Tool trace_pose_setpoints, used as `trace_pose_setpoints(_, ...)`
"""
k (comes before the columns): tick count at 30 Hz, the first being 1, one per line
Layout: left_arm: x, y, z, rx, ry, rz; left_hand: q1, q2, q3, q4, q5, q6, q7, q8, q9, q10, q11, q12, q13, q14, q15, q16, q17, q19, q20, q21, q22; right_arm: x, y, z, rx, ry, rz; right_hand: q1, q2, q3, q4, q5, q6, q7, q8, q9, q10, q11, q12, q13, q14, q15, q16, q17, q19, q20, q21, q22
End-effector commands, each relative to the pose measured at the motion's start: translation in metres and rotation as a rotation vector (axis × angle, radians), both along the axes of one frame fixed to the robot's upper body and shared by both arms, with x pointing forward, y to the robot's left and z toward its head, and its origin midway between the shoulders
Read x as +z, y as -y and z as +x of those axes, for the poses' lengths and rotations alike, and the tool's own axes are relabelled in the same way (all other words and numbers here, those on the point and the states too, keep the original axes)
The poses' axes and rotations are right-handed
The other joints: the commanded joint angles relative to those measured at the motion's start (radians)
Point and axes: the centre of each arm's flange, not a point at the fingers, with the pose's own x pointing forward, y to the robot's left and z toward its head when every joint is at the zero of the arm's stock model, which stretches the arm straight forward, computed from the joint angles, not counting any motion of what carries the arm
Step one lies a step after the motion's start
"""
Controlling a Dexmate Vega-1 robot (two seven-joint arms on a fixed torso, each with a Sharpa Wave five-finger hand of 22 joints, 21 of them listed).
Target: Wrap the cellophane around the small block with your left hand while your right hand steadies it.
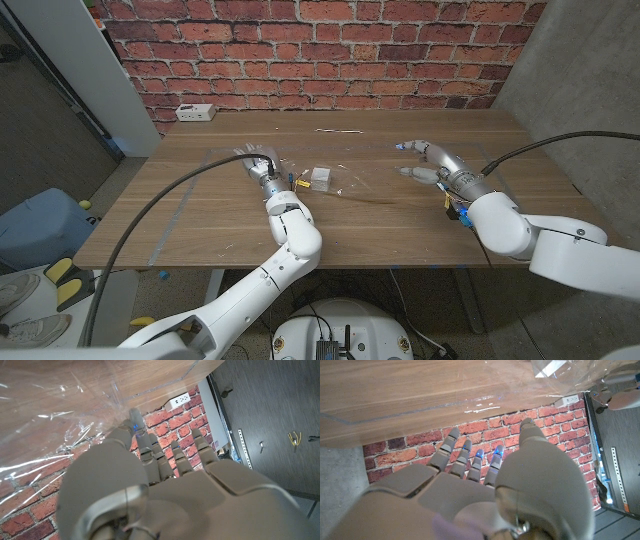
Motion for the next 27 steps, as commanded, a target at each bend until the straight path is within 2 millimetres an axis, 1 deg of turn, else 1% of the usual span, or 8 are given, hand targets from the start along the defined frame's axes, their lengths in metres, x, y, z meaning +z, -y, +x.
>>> trace_pose_setpoints(1, 0.022, -0.001, 0.026, -0.040, -0.045, -0.025, 0.001, -0.013, 0.013, -0.009, 0.013, 0.031, 0.001, 0.049, -0.001, 0.015, 0.003, -0.003, 0.004, 0.011, -0.028, -0.004, -0.001, 0.011, -0.001, 0.008, 0.003, -0.002, -0.002, -0.013, 0.091, 0.176, 0.066, 0.007, 0.015, -0.002, -0.014, 0.008, 0.049, 0.007, 0.016, 0.000, 0.058, -0.001, 0.016, 0.011, 0.079, -0.085, 0.051, 0.027, 0.044, -0.009, 0.020, 0.005)
trace_pose_setpoints(4, 0.029, 0.001, 0.031, -0.045, -0.056, -0.028, 0.001, -0.019, 0.018, -0.015, 0.019, 0.044, 0.005, 0.056, 0.002, 0.021, 0.012, -0.003, 0.005, 0.013, -0.029, -0.004, -0.002, 0.011, -0.002, 0.008, 0.003, -0.001, 0.000, -0.014, 0.122, 0.172, 0.072, 0.017, 0.020, -0.003, -0.025, 0.007, 0.096, 0.018, 0.032, -0.001, 0.118, 0.002, 0.036, 0.018, 0.151, -0.101, 0.098, 0.051, 0.090, -0.008, 0.040, 0.008)
trace_pose_setpoints(7, 0.035, 0.003, 0.037, -0.054, -0.076, -0.030, 0.001, -0.025, 0.023, -0.020, 0.024, 0.058, 0.015, 0.064, 0.005, 0.022, 0.013, -0.004, 0.005, 0.012, -0.028, -0.005, -0.002, 0.010, 0.000, 0.008, 0.002, 0.000, 0.002, -0.012, 0.159, 0.146, 0.074, 0.055, 0.032, 0.011, -0.050, 0.006, 0.159, 0.031, 0.050, -0.003, 0.207, 0.010, 0.070, 0.030, 0.257, -0.123, 0.154, 0.080, 0.136, -0.010, 0.066, 0.015)
trace_pose_setpoints(10, 0.041, 0.005, 0.042, -0.054, -0.089, -0.030, 0.002, -0.031, 0.029, -0.024, 0.032, 0.066, 0.018, 0.070, 0.009, 0.023, 0.020, -0.006, 0.005, 0.011, -0.026, -0.006, -0.001, 0.010, -0.001, 0.008, 0.002, 0.002, 0.002, -0.009, 0.178, 0.096, 0.060, 0.070, 0.047, 0.024, -0.056, 0.000, 0.221, 0.046, 0.068, -0.005, 0.285, 0.020, 0.102, 0.038, 0.317, -0.123, 0.172, 0.087, 0.174, -0.006, 0.089, 0.020)
trace_pose_setpoints(13, 0.046, 0.005, 0.046, -0.049, -0.093, -0.035, 0.002, -0.037, 0.035, -0.027, 0.039, 0.070, 0.020, 0.076, 0.014, 0.028, 0.022, -0.006, 0.006, 0.011, -0.025, -0.006, -0.001, 0.010, 0.000, 0.008, 0.002, 0.005, 0.001, -0.006, 0.196, 0.025, 0.037, 0.079, 0.054, 0.036, -0.060, -0.011, 0.290, 0.067, 0.087, -0.008, 0.313, 0.031, 0.111, 0.040, 0.327, -0.118, 0.157, 0.079, 0.173, -0.008, 0.097, 0.023)
trace_pose_setpoints(16, 0.052, 0.006, 0.050, -0.038, -0.101, -0.046, 0.001, -0.040, 0.038, -0.028, 0.043, 0.072, 0.024, 0.079, 0.017, 0.029, 0.022, -0.007, 0.006, 0.013, -0.023, -0.006, -0.001, 0.010, 0.001, 0.008, 0.001, 0.009, -0.002, -0.002, 0.222, -0.065, 0.007, 0.086, 0.057, 0.043, -0.063, -0.015, 0.288, 0.064, 0.082, -0.010, 0.300, 0.032, 0.102, 0.038, 0.325, -0.116, 0.147, 0.074, 0.171, -0.011, 0.099, 0.025)
trace_pose_setpoints(22, 0.056, 0.008, 0.059, -0.019, -0.134, -0.047, -0.003, -0.046, 0.049, -0.028, 0.056, 0.084, 0.034, 0.091, 0.028, 0.031, 0.034, -0.009, 0.006, 0.013, -0.021, -0.006, 0.001, 0.009, 0.004, 0.008, 0.001, 0.021, -0.009, 0.009, 0.291, -0.278, -0.074, 0.105, 0.071, 0.072, -0.069, -0.037, 0.390, 0.090, 0.097, -0.019, 0.387, 0.050, 0.114, 0.027, 0.414, -0.119, 0.145, 0.050, 0.214, -0.027, 0.135, 0.029)
trace_pose_setpoints(27, 0.057, 0.006, 0.065, 0.001, -0.144, -0.059, -0.009, -0.048, 0.057, -0.025, 0.064, 0.093, 0.039, 0.100, 0.036, 0.036, 0.033, -0.010, 0.007, 0.016, -0.022, -0.005, 0.001, 0.008, 0.005, 0.008, 0.001, 0.026, -0.013, 0.013, 0.309, -0.337, -0.091, 0.114, 0.073, 0.084, -0.071, -0.039, 0.381, 0.091, 0.083, -0.022, 0.399, 0.052, 0.111, 0.023, 0.416, -0.120, 0.130, 0.039, 0.230, -0.037, 0.148, 0.031)
